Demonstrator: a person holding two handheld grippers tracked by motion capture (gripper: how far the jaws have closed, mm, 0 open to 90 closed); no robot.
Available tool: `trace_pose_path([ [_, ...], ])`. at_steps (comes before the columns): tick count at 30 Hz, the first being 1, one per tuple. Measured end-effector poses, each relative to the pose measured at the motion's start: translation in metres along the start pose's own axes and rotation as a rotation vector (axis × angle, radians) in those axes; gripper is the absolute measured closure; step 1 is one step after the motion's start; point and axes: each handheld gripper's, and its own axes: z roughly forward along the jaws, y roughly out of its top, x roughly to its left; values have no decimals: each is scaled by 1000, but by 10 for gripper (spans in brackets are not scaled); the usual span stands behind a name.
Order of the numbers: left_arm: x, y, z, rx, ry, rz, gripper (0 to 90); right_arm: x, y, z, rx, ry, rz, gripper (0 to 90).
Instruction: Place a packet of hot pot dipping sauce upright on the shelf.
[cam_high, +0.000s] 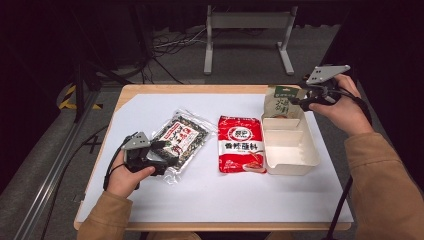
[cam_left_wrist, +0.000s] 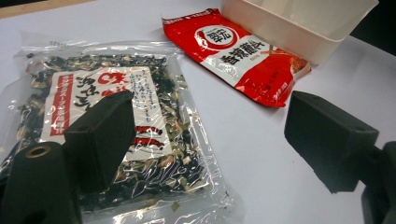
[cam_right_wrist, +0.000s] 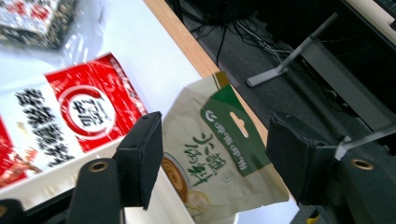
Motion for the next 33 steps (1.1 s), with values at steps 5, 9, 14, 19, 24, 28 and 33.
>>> trace_pose_path([
  [5,-5,6,8,14,-7,-1,172,15,3,-18,-64,43,120,333],
  [9,-10,11,14,22,-14,-3,166,30,4,-29,-85,69,172,338],
  [14,-17,15,20,41,-8,10,165,49,7,-38,-109,92,189,338],
  [19,-22,15,22,54,-6,11,170,66,9,-46,-145,132,202,338],
  [24,-25,17,27,54,-13,-2,170,83,10,-50,-180,167,215,337],
  [28,-28,19,32,34,-18,-24,168,96,9,-52,-200,186,226,337],
  [33,-34,21,43,31,-37,-33,144,113,3,-51,-241,212,250,337],
])
